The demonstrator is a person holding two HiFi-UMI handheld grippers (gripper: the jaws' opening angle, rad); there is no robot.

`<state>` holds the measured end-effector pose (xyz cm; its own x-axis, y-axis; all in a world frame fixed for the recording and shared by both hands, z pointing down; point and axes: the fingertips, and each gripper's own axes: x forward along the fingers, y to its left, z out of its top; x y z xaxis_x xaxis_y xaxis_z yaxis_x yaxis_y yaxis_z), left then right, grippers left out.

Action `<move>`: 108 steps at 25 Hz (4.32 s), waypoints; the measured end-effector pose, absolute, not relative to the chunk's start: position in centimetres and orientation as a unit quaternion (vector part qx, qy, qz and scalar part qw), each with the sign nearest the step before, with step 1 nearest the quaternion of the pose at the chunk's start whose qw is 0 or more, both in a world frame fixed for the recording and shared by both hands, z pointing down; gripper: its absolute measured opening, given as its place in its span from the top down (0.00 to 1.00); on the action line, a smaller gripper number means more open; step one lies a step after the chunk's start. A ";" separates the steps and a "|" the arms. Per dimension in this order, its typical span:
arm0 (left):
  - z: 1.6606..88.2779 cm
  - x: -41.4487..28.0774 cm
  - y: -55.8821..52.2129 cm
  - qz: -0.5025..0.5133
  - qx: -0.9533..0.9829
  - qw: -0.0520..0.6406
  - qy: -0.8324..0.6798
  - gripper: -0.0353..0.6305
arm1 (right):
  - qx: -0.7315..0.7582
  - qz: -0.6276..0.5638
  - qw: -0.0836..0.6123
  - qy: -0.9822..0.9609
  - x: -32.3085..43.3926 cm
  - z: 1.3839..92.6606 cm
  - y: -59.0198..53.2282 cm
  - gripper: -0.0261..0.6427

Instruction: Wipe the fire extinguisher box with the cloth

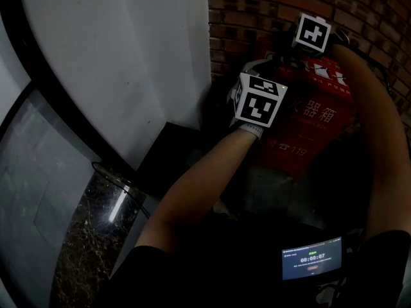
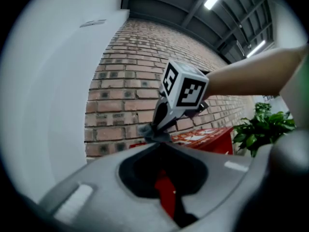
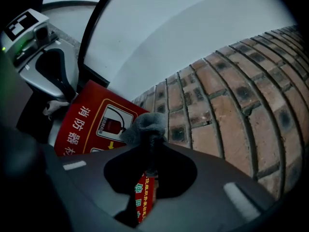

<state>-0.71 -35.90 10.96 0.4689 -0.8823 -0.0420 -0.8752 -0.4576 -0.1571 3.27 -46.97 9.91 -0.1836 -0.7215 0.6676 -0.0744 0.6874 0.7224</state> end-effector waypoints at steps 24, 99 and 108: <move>12.3 -1.2 -37.4 -0.010 -0.851 0.058 0.521 0.94 | 0.222 -0.400 0.619 -0.638 2.0 13.8 -46.7 0.92; 12.3 3.8 -36.1 -0.028 -0.859 0.064 0.507 0.94 | 0.249 -0.407 0.594 -0.648 6.4 13.5 -46.9 0.92; 13.4 3.4 -34.5 -0.030 -0.859 0.038 0.510 0.94 | 0.222 -0.413 0.579 -0.667 5.9 13.9 -41.4 0.92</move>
